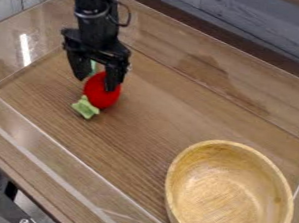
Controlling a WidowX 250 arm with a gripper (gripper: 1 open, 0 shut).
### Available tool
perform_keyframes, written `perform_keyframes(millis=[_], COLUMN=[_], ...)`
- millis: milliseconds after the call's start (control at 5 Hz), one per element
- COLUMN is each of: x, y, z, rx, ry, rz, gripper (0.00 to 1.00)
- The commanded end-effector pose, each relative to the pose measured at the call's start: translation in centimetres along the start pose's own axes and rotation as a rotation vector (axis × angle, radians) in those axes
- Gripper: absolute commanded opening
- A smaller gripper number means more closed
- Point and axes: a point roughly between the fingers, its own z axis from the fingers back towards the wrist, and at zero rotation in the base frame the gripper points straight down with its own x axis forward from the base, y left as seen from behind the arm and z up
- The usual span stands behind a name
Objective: Move the red object to the right side of the table
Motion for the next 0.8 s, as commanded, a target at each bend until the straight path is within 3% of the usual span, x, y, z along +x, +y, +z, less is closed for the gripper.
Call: perform_keyframes(millis=[0, 400, 600], x=[1.5, 2.5, 2.3], y=[0.7, 0.7, 1.5], z=[0.3, 2.5, 2.1], rx=[0.015, 0.003, 0.001], ry=[-0.045, -0.034, -0.027], rz=[0.049, 0.061, 0.075], gripper=[1.00, 1.00, 1.00])
